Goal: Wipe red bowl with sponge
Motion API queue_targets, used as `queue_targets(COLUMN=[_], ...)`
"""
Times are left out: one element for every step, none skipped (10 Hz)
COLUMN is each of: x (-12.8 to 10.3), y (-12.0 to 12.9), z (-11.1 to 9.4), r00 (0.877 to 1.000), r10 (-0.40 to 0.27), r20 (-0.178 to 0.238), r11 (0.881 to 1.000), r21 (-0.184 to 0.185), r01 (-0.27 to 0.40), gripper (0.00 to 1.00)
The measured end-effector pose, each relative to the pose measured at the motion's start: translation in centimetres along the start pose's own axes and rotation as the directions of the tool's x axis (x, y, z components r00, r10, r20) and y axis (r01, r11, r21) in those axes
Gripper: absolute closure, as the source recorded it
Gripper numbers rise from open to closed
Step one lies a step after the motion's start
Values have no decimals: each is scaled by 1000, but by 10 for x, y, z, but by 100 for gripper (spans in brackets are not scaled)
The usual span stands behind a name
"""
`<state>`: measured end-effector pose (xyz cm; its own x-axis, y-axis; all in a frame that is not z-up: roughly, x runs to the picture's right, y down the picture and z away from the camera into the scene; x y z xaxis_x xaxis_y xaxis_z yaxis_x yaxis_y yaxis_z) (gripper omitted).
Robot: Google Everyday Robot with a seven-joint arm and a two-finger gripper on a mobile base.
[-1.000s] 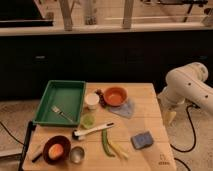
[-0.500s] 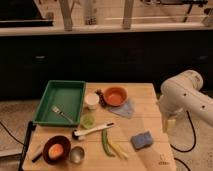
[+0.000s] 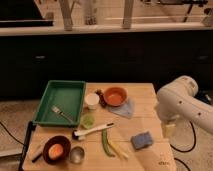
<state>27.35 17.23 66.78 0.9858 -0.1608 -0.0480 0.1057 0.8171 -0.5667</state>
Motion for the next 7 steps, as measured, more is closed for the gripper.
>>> queue_targets(x=[-2, -4, -6, -8, -10, -12, -16], y=[3, 7, 9, 11, 13, 15, 16], z=[3, 7, 10, 14, 18, 21, 26], r00=[1000, 999, 999, 997, 995, 993, 990], r10=[-16, -34, -50, -70, -94, -113, -141], r20=[-5, -10, -15, -18, -22, -26, -30], r11=[1000, 999, 999, 998, 996, 994, 990], r21=[0, -2, -2, -2, -2, -4, -4], r01=[16, 34, 50, 70, 94, 112, 141], gripper=[20, 20, 20, 20, 20, 20, 20])
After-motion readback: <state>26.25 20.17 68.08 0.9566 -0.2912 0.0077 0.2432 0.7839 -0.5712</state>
